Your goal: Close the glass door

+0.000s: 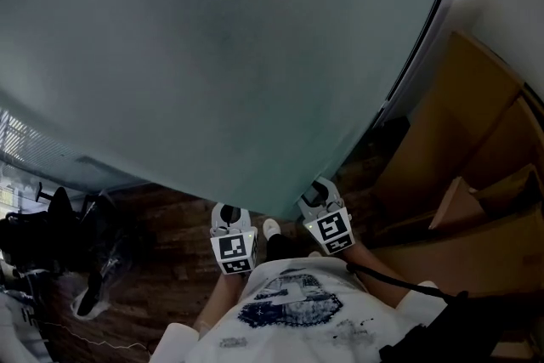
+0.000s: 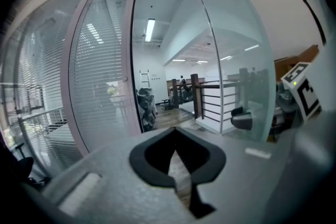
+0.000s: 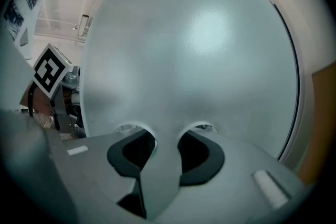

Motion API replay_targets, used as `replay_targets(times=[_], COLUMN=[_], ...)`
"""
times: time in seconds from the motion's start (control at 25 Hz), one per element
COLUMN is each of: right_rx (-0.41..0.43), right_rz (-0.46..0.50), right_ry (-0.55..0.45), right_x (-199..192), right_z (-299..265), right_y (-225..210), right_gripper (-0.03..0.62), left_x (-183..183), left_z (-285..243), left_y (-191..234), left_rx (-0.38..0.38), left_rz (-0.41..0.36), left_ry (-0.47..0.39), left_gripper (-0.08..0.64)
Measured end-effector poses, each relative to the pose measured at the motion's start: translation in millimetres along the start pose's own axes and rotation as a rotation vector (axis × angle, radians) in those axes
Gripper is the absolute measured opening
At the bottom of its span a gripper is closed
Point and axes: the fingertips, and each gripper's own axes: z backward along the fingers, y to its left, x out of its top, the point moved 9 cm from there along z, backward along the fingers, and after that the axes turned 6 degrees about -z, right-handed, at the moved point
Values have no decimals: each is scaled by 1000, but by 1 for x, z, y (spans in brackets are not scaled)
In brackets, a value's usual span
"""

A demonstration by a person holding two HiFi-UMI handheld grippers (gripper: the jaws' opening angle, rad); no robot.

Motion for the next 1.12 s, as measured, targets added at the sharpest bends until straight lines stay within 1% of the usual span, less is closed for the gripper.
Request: replay_targets(times=[0.2, 0.36, 0.6, 0.72, 1.0, 1.12], right_rx=[-7, -24, -41, -60, -121, -144], right_rz=[6, 1, -1, -10, -17, -19], right_ry=[-5, -4, -2, -2, -8, -13], right_x=[5, 9, 17, 20, 22, 24], right_z=[-23, -42, -77, -91, -125, -140], right_y=[3, 4, 4, 1, -6, -8], right_gripper=[126, 124, 124, 123, 123, 123], left_x=[10, 4, 13, 15, 1, -4], left_z=[-22, -39, -64, -73, -82, -82], left_y=[20, 41, 73, 84, 128, 147], left_rx=[-12, -20, -34, -38, -14, -4], left_rz=[17, 2, 35, 40, 54, 71], left_ry=[2, -5, 10, -6, -26, -12], left_gripper=[3, 3, 2, 3, 2, 3])
